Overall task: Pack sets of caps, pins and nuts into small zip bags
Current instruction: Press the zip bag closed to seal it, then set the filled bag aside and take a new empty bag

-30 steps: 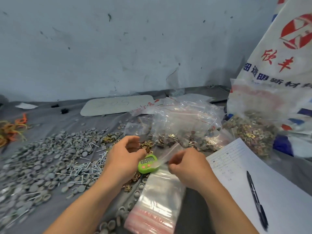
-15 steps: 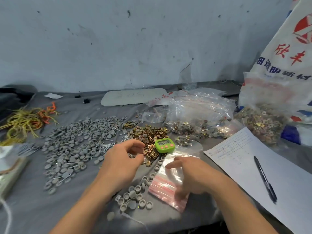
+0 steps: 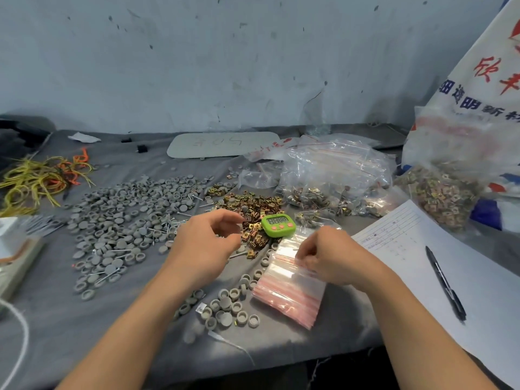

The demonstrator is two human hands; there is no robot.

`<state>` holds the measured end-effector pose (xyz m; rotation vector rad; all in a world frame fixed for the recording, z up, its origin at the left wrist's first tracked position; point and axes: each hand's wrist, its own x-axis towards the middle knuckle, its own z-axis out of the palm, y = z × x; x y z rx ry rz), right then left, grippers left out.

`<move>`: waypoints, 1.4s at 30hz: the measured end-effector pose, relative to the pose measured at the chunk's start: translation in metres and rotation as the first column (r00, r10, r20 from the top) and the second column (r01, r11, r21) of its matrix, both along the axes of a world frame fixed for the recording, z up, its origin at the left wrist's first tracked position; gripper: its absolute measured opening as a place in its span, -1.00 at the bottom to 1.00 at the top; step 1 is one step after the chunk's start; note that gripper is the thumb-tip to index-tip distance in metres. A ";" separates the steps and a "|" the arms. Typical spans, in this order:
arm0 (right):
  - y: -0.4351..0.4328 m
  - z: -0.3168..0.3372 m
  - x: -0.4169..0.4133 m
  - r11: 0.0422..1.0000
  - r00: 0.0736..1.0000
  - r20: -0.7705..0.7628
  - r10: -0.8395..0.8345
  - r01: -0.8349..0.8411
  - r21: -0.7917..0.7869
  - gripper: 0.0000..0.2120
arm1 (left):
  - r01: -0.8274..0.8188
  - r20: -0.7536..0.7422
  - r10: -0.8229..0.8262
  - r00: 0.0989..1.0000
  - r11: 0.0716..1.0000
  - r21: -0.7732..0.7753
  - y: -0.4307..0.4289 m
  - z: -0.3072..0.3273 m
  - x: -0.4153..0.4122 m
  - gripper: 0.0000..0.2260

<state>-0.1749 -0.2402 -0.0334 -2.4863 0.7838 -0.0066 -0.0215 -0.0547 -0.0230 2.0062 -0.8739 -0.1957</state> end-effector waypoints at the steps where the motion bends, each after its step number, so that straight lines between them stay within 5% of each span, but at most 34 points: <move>1: 0.002 0.000 0.001 1.000 0.999 -0.038 0.002 -0.003 -0.018 -0.73 | 0.012 -0.015 -0.012 1.000 1.000 0.007 -0.001 -0.004 -0.002 -0.74; 5: 0.008 0.001 0.006 0.998 0.993 -0.115 0.016 -0.024 -0.061 -0.60 | 0.064 0.020 -0.065 0.998 0.996 0.059 -0.005 -0.017 -0.013 -0.74; 14: 0.006 0.004 0.013 1.000 0.991 -0.133 0.013 -0.016 -0.015 -0.89 | 0.135 0.084 -0.141 0.986 0.988 0.075 -0.006 -0.031 -0.016 -0.72; 21: 0.013 0.010 0.011 0.999 0.993 -0.107 0.043 -0.044 -0.004 -0.85 | 0.167 0.096 -0.179 0.979 0.979 0.120 -0.015 -0.043 -0.024 -0.78; 33: 0.001 0.008 -0.001 0.968 0.977 -0.172 0.130 -0.087 0.237 -0.79 | 0.167 -0.001 -0.170 0.985 0.964 0.206 -0.033 -0.054 -0.030 -0.66; 37: -0.004 0.005 0.000 0.976 0.994 -0.104 0.045 -0.022 0.215 -0.78 | 0.131 0.037 -0.141 0.989 0.971 0.198 -0.034 -0.052 -0.032 -0.58; 42: -0.011 0.004 0.005 0.961 0.952 0.187 -0.241 0.207 0.185 -0.81 | 0.080 0.309 -0.135 0.941 0.980 0.184 -0.028 -0.042 -0.051 -0.65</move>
